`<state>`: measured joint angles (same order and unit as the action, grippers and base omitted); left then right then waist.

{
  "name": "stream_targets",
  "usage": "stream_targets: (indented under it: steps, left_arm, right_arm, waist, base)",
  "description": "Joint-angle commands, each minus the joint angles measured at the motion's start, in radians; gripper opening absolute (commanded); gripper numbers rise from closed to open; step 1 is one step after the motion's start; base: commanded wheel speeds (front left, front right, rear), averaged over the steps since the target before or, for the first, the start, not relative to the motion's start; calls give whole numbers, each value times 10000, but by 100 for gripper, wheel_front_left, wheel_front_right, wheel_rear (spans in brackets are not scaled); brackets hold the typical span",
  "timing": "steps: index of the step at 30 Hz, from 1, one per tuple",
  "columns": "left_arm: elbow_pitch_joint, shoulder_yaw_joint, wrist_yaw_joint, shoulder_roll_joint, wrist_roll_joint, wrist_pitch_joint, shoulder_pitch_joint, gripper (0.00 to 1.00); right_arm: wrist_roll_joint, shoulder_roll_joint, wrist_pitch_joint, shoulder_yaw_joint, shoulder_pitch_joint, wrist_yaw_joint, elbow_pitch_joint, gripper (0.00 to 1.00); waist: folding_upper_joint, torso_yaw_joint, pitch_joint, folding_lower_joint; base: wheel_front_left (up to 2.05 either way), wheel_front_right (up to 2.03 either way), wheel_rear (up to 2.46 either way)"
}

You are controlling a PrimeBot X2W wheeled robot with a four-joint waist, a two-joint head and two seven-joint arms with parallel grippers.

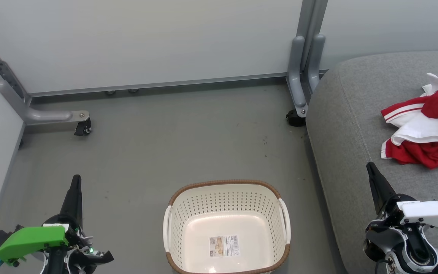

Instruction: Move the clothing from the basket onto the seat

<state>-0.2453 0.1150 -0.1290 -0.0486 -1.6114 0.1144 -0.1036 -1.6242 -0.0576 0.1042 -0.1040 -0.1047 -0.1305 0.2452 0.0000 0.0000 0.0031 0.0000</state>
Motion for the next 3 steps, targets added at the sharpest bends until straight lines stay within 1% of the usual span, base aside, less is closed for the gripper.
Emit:
stream_targets:
  steps: [1, 3]
  left_arm:
    - [2, 13, -49, -22, -30, 28, -110, 0]
    - [2, 13, -49, -22, -31, 28, -110, 0]
  right_arm:
    - [65, -8, 36, -15, -74, -4, 22, 0]
    - [70, -6, 38, -19, -75, -4, 22, 0]
  waist:
    - [0, 0, 0, 0]
    - [0, 0, 0, 0]
  base:
    - [0, 0, 0]
    - [0, 0, 0]
